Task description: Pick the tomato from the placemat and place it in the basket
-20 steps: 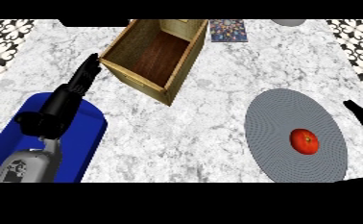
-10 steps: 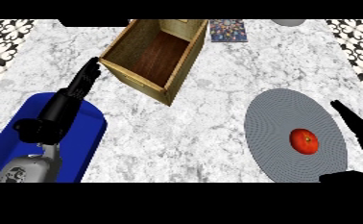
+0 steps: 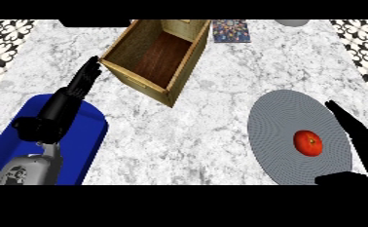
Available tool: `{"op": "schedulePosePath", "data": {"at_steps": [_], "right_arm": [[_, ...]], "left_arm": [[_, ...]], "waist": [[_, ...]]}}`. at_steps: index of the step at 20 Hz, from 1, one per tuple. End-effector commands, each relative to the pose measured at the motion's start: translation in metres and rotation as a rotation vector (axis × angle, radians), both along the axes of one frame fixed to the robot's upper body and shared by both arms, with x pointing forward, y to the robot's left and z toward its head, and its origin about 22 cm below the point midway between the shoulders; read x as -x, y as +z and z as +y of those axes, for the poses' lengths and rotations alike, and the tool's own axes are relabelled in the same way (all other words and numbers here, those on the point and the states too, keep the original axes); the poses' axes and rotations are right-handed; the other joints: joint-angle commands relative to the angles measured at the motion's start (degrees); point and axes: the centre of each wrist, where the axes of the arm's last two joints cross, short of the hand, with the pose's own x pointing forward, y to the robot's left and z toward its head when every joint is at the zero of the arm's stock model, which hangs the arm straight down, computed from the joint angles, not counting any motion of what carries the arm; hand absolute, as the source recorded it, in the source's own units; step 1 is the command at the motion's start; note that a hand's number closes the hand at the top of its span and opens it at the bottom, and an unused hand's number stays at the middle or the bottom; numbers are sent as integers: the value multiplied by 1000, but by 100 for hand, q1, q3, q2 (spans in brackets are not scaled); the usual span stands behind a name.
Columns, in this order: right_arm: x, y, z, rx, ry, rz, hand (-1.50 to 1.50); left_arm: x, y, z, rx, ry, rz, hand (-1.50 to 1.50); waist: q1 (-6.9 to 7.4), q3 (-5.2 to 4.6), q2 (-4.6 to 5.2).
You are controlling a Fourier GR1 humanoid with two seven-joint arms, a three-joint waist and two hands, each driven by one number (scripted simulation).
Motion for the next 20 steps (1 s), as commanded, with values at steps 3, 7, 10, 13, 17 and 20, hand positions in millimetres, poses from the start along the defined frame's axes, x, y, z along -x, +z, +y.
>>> {"op": "schedulePosePath", "data": {"at_steps": [3,7,10,13,17,20], "right_arm": [[6,11,11,56,-20,44,-150],[0,1,11,68,-12,49,-150],[-26,-23,13,82,0,70,-150],[-20,-22,17,71,-24,61,-150],[-25,-38,12,89,-47,93,-150],[-22,-46,-8,115,-39,132,-150]], "left_arm": [[10,7,-11,-19,-2,2,0],[2,16,-4,1,-10,7,0],[-7,-14,0,15,8,-2,0],[1,-4,-15,-8,18,-2,0],[-5,11,2,9,-3,-5,0],[1,-11,-2,-2,5,4,0]], "waist": [[6,-1,-4],[5,0,-2],[12,0,7],[6,0,1],[10,0,2],[8,0,3]]}}
